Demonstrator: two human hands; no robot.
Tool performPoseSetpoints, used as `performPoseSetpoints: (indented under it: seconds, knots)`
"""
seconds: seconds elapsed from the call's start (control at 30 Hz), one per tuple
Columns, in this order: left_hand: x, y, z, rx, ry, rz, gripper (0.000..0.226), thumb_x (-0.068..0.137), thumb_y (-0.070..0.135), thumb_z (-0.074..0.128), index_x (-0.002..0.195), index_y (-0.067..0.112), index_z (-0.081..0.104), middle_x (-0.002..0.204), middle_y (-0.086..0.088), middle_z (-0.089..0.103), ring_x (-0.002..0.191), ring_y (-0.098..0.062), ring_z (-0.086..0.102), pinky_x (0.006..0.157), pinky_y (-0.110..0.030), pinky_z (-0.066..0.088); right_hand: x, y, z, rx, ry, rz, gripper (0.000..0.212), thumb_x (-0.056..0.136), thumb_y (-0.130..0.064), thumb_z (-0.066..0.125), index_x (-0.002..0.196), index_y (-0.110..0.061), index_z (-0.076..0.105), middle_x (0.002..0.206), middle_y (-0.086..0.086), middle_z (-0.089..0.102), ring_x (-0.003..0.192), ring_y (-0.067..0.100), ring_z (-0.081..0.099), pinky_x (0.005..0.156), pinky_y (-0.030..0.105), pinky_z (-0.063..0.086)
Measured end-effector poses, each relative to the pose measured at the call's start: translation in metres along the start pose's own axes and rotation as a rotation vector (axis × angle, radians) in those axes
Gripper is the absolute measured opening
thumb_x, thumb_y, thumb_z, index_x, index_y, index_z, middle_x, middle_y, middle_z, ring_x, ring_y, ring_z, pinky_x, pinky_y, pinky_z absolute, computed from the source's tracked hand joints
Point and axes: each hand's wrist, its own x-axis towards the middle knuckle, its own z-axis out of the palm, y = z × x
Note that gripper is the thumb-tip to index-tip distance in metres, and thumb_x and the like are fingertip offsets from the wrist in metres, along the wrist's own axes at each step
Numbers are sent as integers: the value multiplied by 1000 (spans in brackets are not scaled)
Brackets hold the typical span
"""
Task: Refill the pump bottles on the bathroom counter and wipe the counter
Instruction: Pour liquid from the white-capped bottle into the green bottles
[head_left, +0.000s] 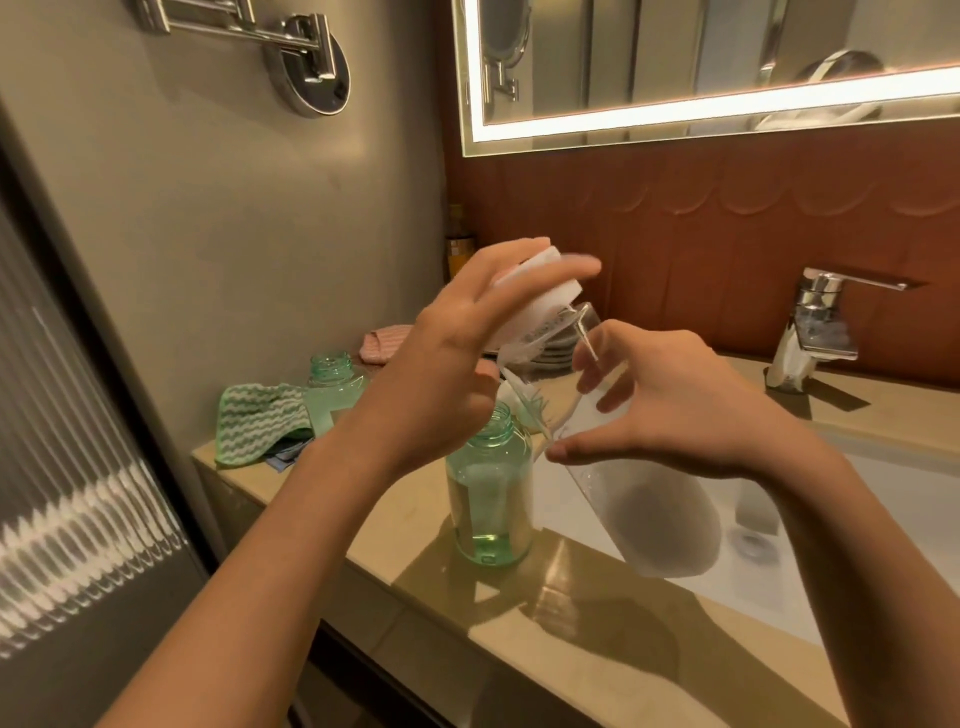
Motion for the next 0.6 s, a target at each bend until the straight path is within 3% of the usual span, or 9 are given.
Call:
performPoseSetpoints:
  seconds: [0.1, 0.13, 0.17, 0.3, 0.37, 0.47, 0.6]
  knots:
    - [2, 8, -2, -269, 56, -76, 92, 70, -22, 47, 141, 32, 26, 148, -1, 34, 136, -12, 34, 104, -48, 41, 1, 0, 4, 101, 33, -21, 82, 38, -74, 67, 104, -29, 53, 92, -19, 61, 76, -1, 62, 73, 31, 55]
    - [3, 11, -2, -315, 79, -97, 89, 72, -18, 48, 142, 31, 24, 149, -2, 33, 138, -12, 32, 105, -51, 40, 2, 1, 6, 135, 39, -27, 80, 38, -73, 68, 104, -29, 54, 91, -18, 62, 76, -2, 62, 72, 28, 55]
    - [4, 12, -3, -343, 108, -117, 86, 73, -12, 48, 143, 30, 22, 150, -3, 32, 139, -10, 30, 107, -49, 38, 3, 1, 8, 167, 42, -31, 79, 39, -71, 69, 104, -29, 54, 91, -18, 63, 76, -4, 62, 70, 24, 55]
    - [0, 13, -2, -420, 241, -245, 84, 76, 9, 54, 146, 29, 12, 155, 2, 23, 140, -1, 21, 107, -12, 26, 8, 2, 13, 273, 51, -44, 77, 43, -64, 74, 108, -27, 55, 93, -16, 64, 79, -8, 62, 66, 12, 52]
    - [-6, 11, 2, -469, 274, -361, 90, 77, 25, 64, 148, 33, 9, 155, 4, 22, 140, 1, 21, 109, -16, 25, 10, 3, 14, 303, 48, -45, 79, 44, -62, 74, 111, -26, 54, 95, -16, 64, 81, -8, 62, 66, 11, 52]
    - [-19, 13, 10, -552, 240, -503, 109, 62, 49, 74, 146, 43, 4, 153, 6, 27, 137, -4, 31, 113, -37, 31, 11, 3, 17, 327, 8, -65, 85, 45, -66, 74, 117, -25, 53, 102, -14, 65, 86, -2, 64, 75, 23, 57]
    - [-33, 20, 24, -628, 184, -585, 122, 53, 48, 81, 146, 45, 2, 136, 16, 45, 122, 3, 47, 108, -36, 40, 8, 0, 17, 300, -67, -121, 83, 45, -65, 75, 115, -25, 54, 102, -13, 65, 92, 1, 63, 80, 31, 56]
